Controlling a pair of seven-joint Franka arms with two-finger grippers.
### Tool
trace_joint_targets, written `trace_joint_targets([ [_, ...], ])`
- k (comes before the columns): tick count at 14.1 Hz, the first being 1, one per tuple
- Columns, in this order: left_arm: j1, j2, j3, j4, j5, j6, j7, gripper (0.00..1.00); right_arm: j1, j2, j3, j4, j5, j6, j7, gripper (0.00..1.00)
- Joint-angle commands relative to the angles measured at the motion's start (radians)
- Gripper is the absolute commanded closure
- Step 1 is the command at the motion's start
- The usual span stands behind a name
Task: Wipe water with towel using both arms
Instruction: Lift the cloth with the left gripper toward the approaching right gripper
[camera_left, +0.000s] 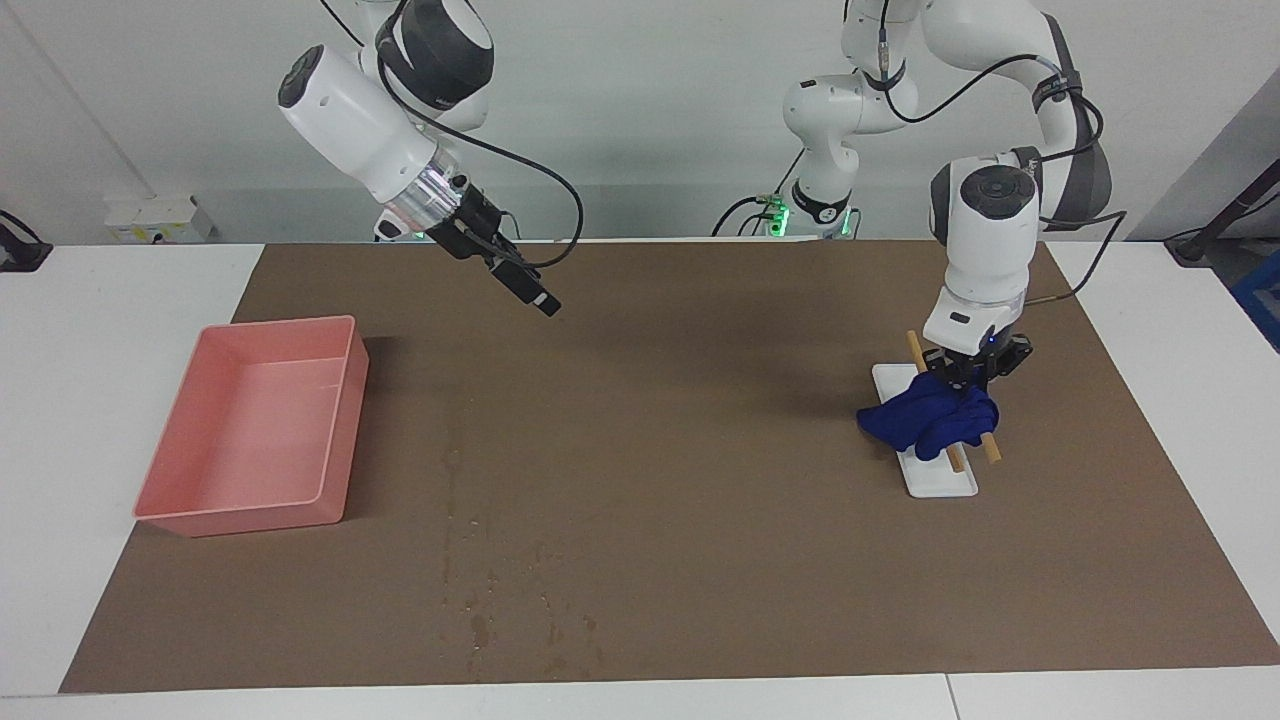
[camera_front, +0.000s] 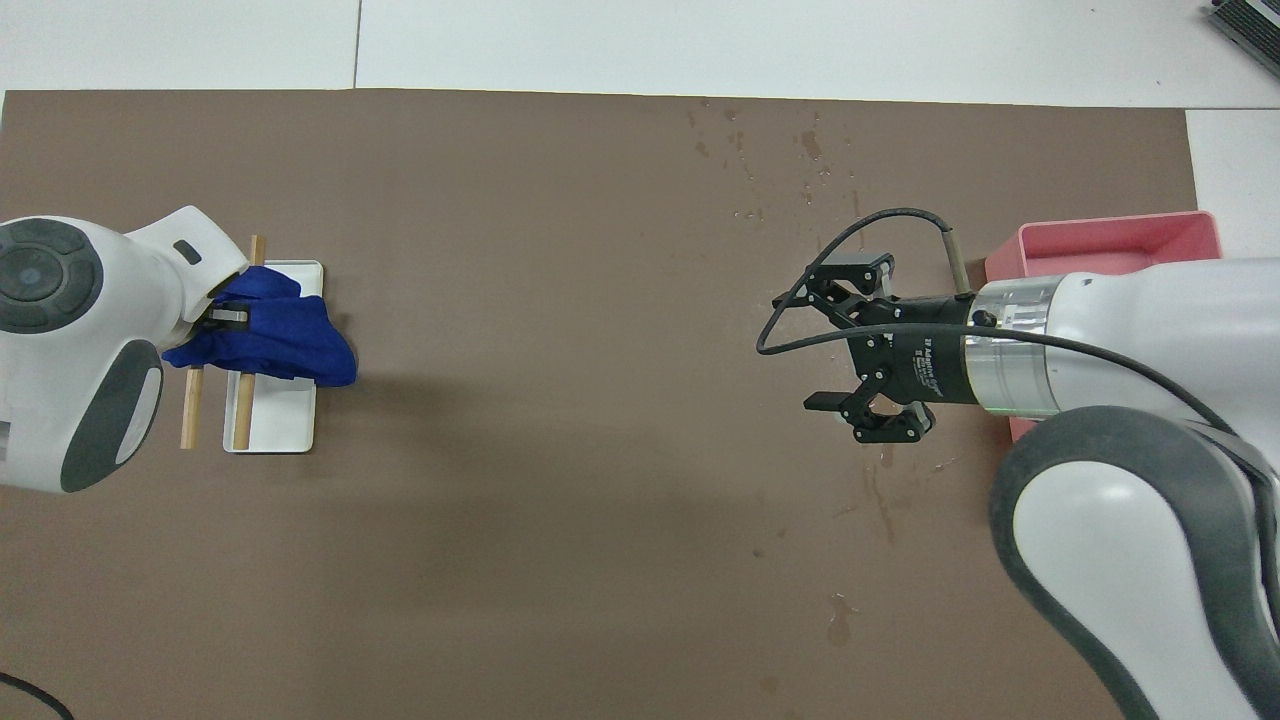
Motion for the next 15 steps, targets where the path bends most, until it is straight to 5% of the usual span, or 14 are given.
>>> trace_joint_targets([
  [1,-0.018,0.023,0.003,0.086,-0.003,-0.091,-0.025,1.0,0.047,0.02,0.0,-0.021,0.029,0.1,0.031,0.0],
  [5,-0.024,0.023,0.005,0.171,-0.207,-0.186,-0.093,1.0,0.079,0.064,0.0,-0.018,0.112,0.188,0.035,0.0],
  [15,-0.03,-0.047,-0.061,0.226,-0.978,-0.182,-0.934,1.0,0.24,0.137,0.0,-0.02,0.243,0.431,0.136,0.0],
])
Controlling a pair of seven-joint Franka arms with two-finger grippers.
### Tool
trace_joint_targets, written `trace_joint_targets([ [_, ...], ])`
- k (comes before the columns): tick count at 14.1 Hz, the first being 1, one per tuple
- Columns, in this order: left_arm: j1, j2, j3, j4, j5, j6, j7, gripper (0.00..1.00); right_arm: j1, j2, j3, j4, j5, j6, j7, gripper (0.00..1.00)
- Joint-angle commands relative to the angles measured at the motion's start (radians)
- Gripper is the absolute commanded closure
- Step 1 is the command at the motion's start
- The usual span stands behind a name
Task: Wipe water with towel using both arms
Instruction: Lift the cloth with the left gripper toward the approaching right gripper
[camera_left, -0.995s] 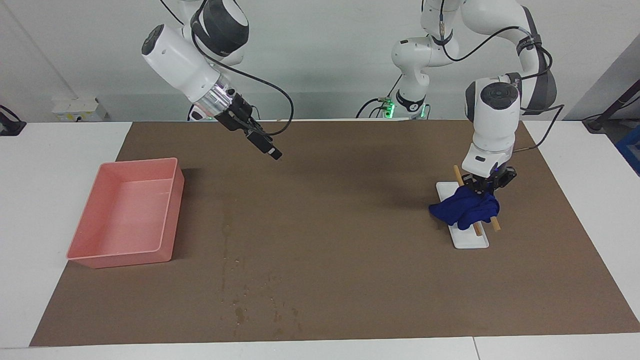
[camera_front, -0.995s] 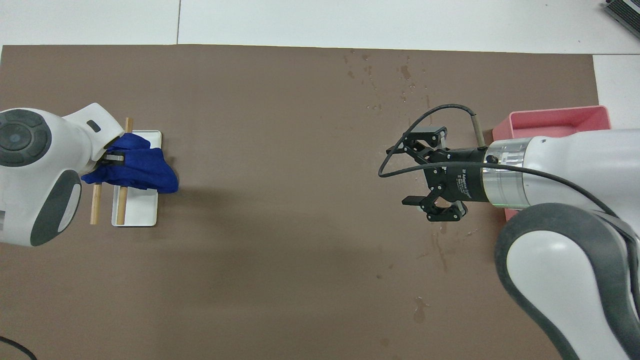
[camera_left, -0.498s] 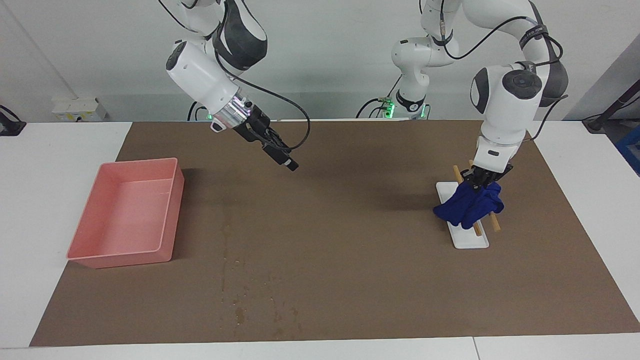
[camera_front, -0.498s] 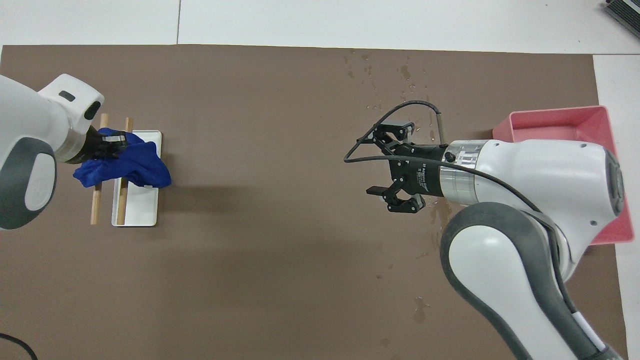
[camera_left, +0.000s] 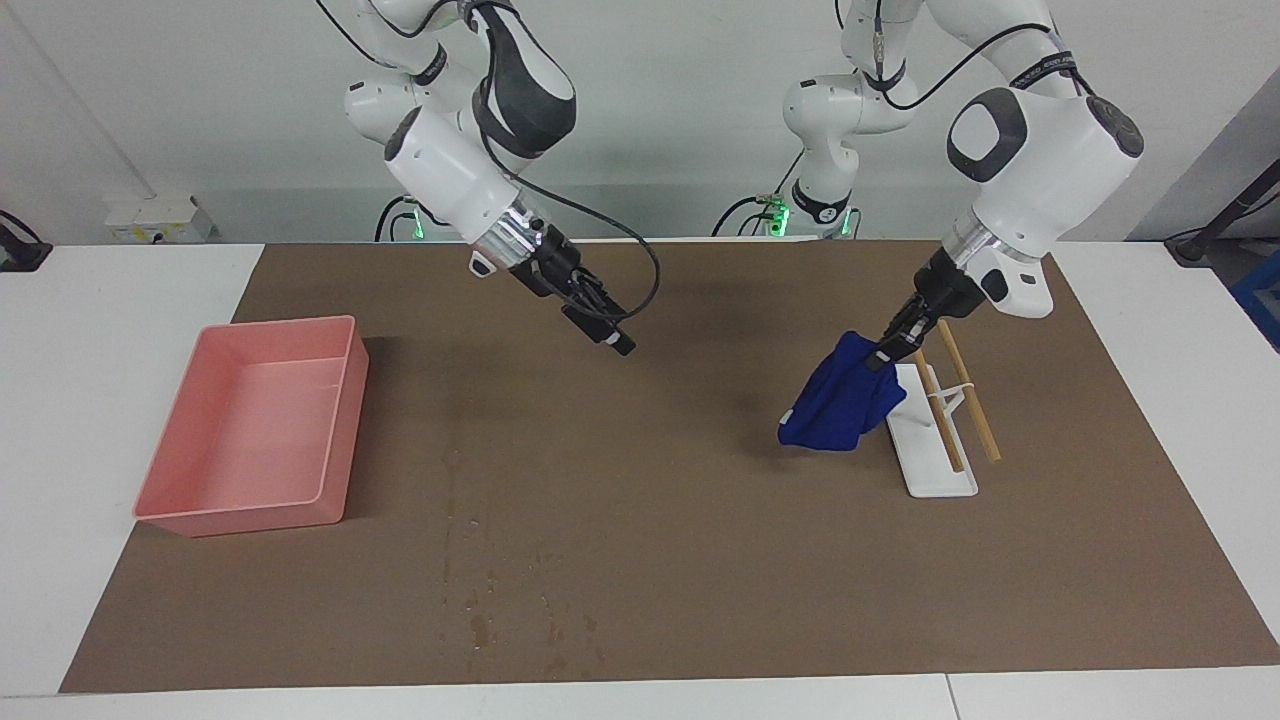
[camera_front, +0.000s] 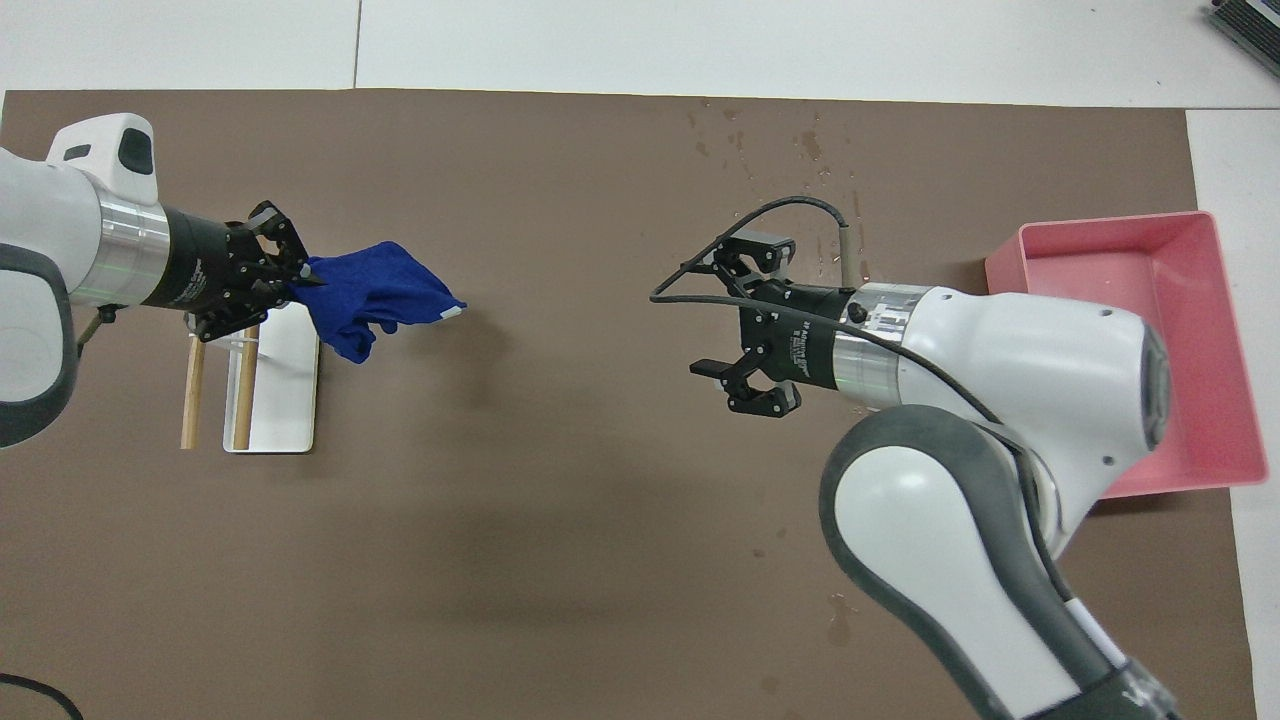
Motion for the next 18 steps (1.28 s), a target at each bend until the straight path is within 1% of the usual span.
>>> trace_joint_targets([
  [1,-0.016,-0.035,-0.041,-0.004,-0.139,0.037,-0.209,1.0,0.028,-0.003,-0.001,0.0,0.022,0.025,0.046,0.0],
  [3,-0.017,-0.038,-0.101,-0.014,-0.168,0.051,-0.304,1.0,0.041,0.0,-0.001,0.014,0.025,0.031,0.092,0.0],
  [4,-0.017,-0.038,-0.129,-0.014,-0.173,0.072,-0.32,1.0,0.055,0.004,-0.001,0.015,0.027,0.047,0.124,0.0],
  [6,-0.02,-0.036,-0.18,-0.02,-0.191,0.167,-0.36,1.0,0.091,0.005,-0.001,0.015,0.027,0.076,0.149,0.0],
  [8,-0.075,-0.036,-0.183,-0.029,-0.193,0.231,-0.38,1.0,0.095,0.005,-0.001,0.015,0.025,0.077,0.15,0.0],
  [10,-0.102,-0.035,-0.183,-0.035,-0.193,0.265,-0.388,1.0,0.107,0.0,-0.001,0.008,0.025,0.07,0.144,0.0],
  [14,-0.103,-0.049,-0.186,-0.038,-0.193,0.241,-0.401,1.0,0.114,0.001,-0.001,0.012,0.024,0.067,0.137,0.0],
  [18,-0.103,-0.084,-0.183,-0.063,-0.191,0.114,-0.398,1.0,0.098,-0.017,-0.005,0.016,0.01,0.042,0.108,0.0],
])
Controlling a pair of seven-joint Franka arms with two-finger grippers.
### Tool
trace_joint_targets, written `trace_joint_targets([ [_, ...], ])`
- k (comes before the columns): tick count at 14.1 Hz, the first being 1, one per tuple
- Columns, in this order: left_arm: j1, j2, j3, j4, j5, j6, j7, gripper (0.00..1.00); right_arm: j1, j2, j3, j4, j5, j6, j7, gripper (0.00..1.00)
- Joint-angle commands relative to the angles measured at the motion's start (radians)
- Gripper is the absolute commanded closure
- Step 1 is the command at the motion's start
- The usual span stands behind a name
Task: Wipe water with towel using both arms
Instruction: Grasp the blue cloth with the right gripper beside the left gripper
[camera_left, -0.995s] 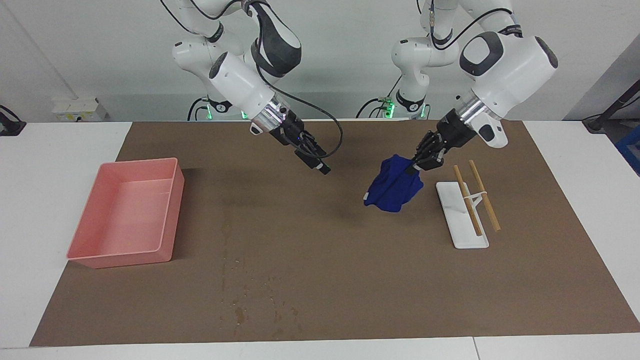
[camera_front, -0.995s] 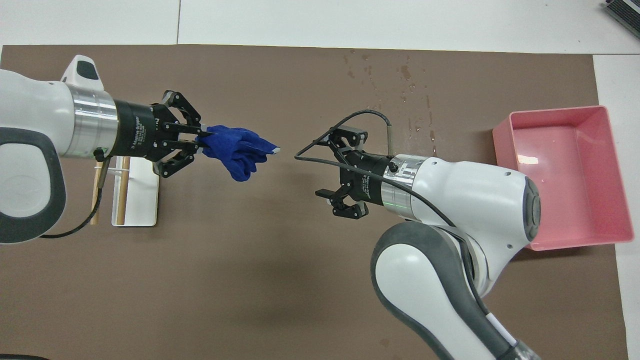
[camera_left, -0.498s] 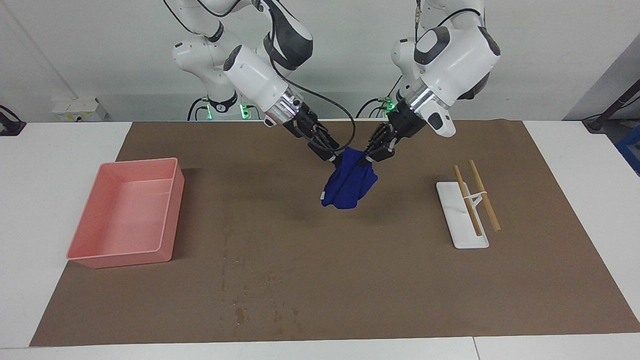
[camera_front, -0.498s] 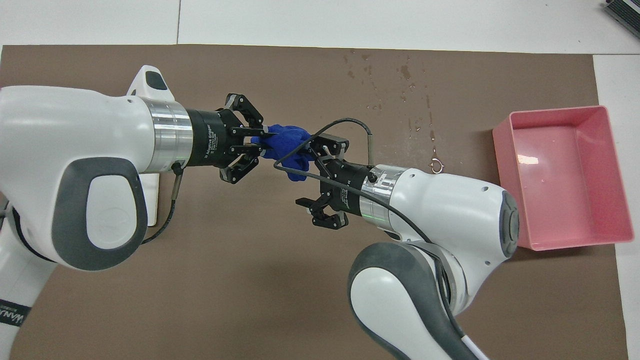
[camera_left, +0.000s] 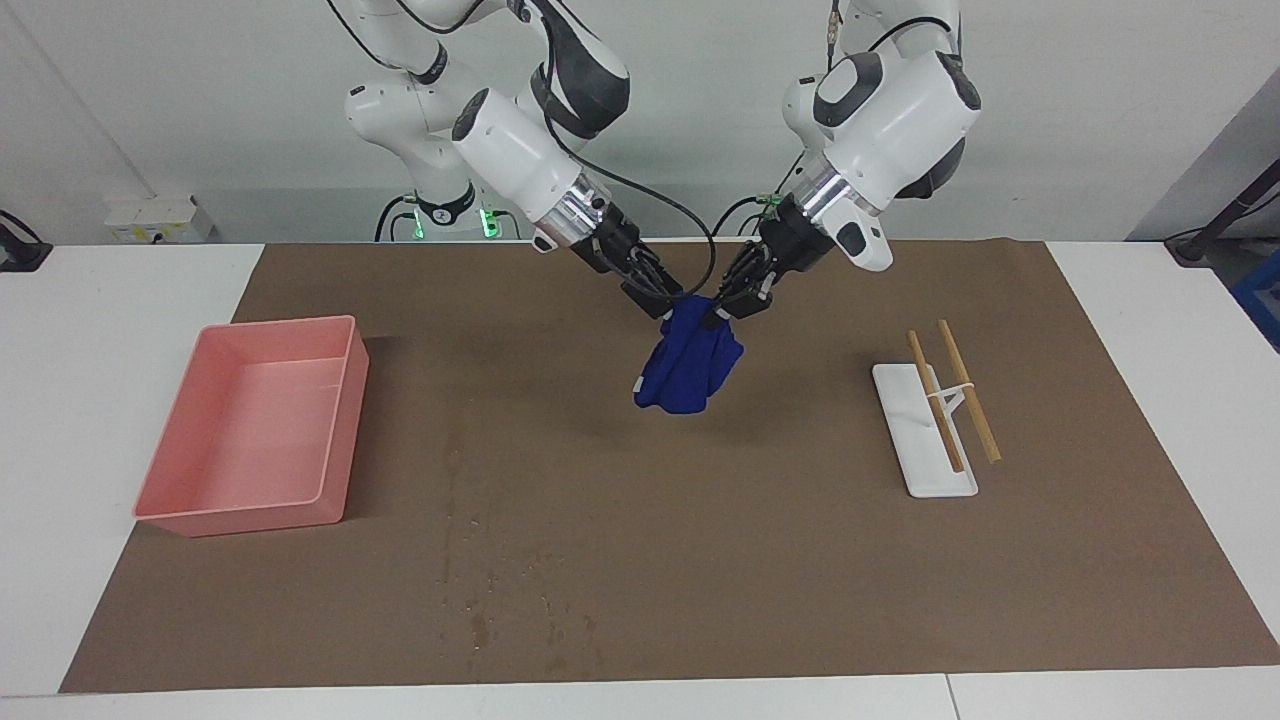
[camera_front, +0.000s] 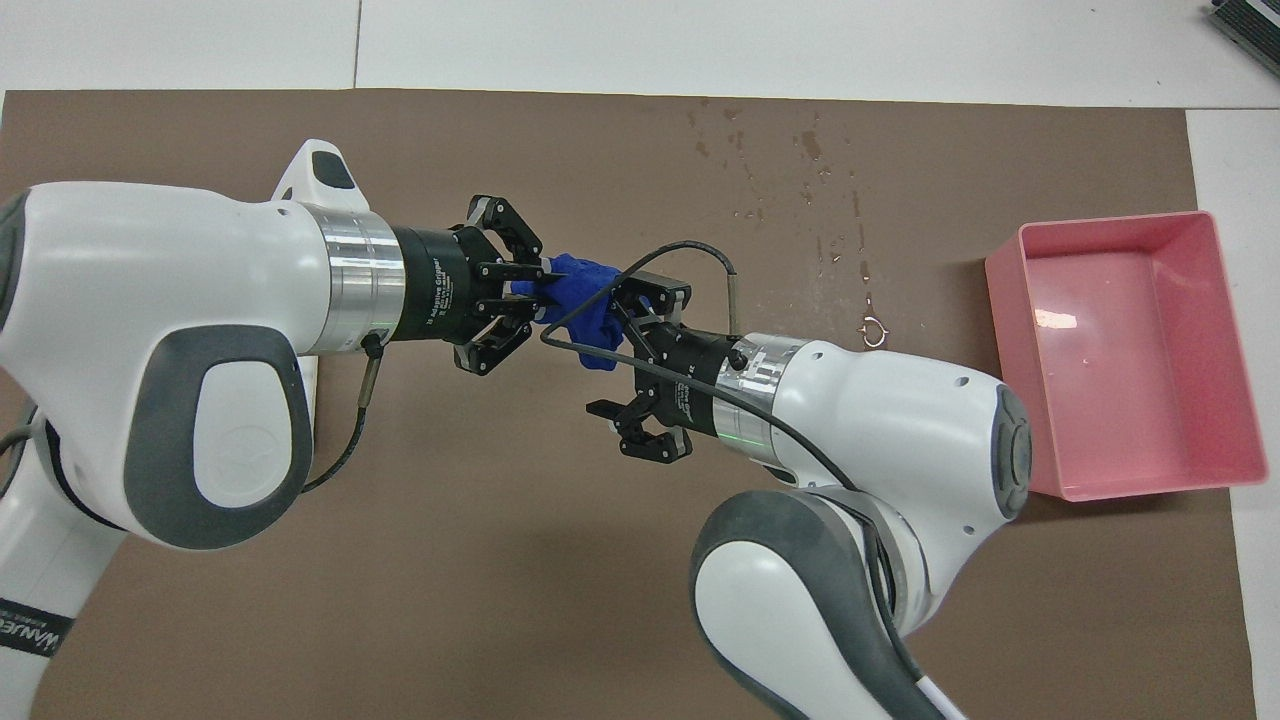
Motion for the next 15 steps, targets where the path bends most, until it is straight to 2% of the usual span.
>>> trace_joint_targets([
  [1,-0.009,-0.065,0.009,-0.052,-0.024,-0.072,-0.012,1.0,-0.009,-0.017,-0.005,0.005,0.008,-0.017,-0.032,0.0],
  [5,-0.011,-0.088,0.004,-0.06,-0.024,-0.075,-0.01,1.0,-0.075,-0.014,-0.002,0.003,0.008,-0.019,-0.091,0.0],
  [15,-0.069,-0.089,0.004,-0.078,-0.027,0.092,-0.01,1.0,-0.029,-0.014,0.001,0.003,0.022,0.006,0.007,0.0],
])
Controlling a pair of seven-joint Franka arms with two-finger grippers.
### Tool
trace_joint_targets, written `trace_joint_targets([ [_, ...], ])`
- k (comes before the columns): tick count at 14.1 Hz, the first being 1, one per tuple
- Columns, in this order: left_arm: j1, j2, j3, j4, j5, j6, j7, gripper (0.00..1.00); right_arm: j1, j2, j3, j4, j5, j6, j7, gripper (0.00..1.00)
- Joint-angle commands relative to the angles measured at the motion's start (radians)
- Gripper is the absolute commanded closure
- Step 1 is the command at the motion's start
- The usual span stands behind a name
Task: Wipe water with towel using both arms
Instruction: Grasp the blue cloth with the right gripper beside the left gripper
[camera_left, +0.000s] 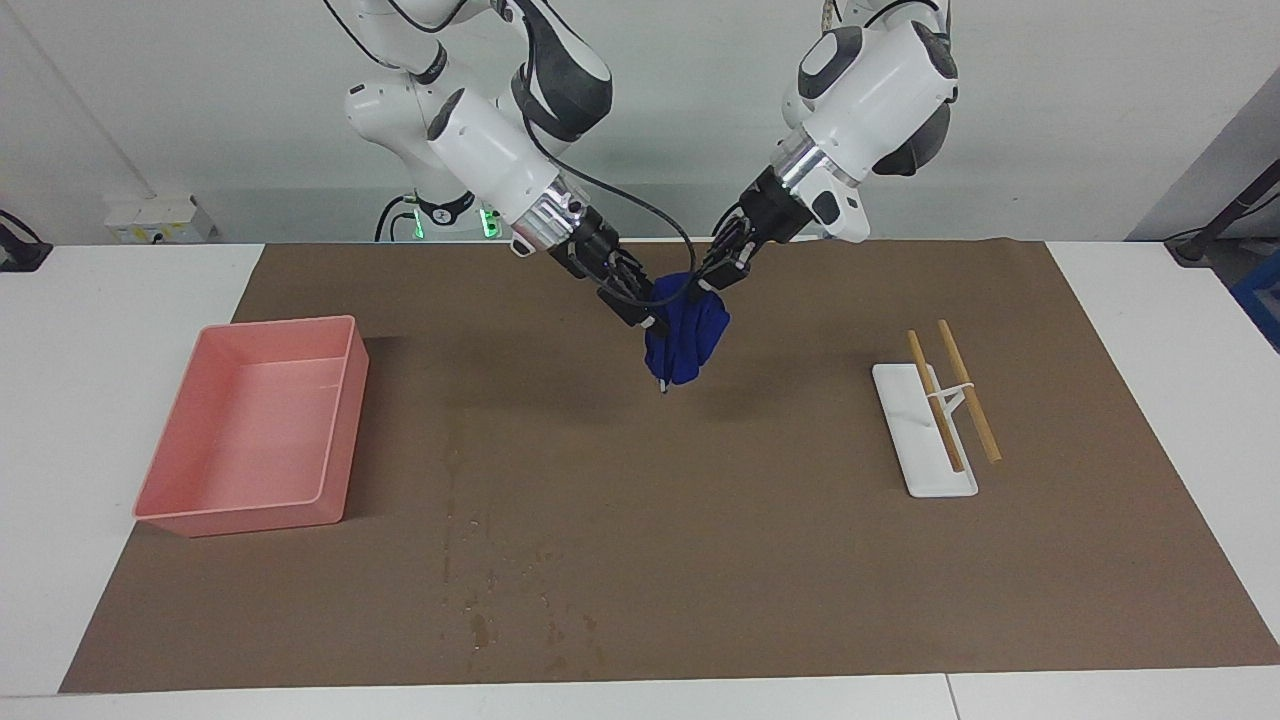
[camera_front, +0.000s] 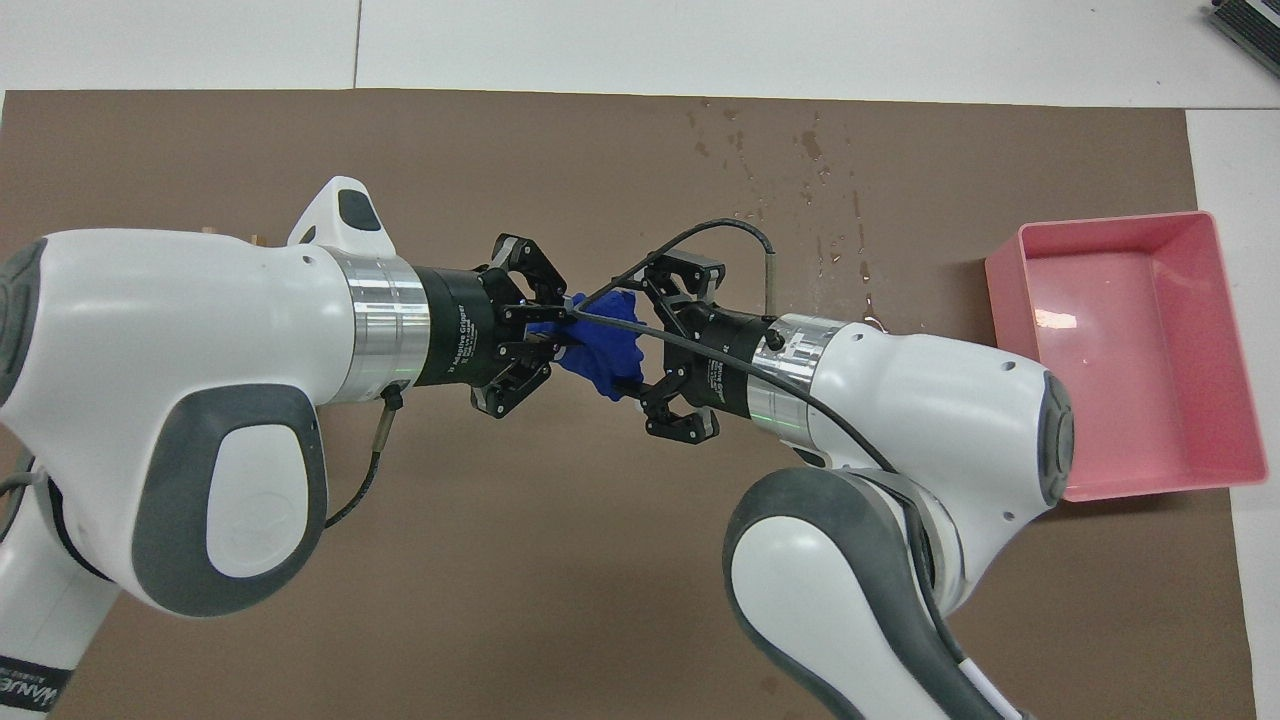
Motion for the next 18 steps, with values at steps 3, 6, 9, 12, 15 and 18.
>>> trace_joint_targets([
  [3,-0.048,-0.032,0.012,-0.05,-0.025,0.057,-0.005,1.0,0.015,-0.006,0.005,0.0,0.021,0.03,0.003,0.17],
  [6,-0.048,-0.032,0.012,-0.05,-0.025,0.053,-0.005,1.0,0.035,-0.001,0.003,0.002,0.021,0.05,-0.051,1.0],
  [9,-0.048,-0.032,0.012,-0.05,-0.025,0.052,-0.005,1.0,0.023,0.001,0.002,0.002,0.019,0.022,-0.133,1.0],
  [12,-0.05,-0.032,0.012,-0.047,-0.025,0.046,-0.006,1.0,-0.009,-0.002,0.002,0.0,0.018,-0.031,-0.204,1.0],
  [15,-0.05,-0.028,0.013,-0.035,-0.023,0.047,0.0,0.91,-0.009,-0.003,0.002,-0.001,0.016,-0.033,-0.213,1.0],
  [18,-0.042,-0.022,0.015,-0.024,-0.009,0.05,-0.008,0.0,-0.009,-0.004,0.002,-0.003,0.016,-0.035,-0.21,1.0],
])
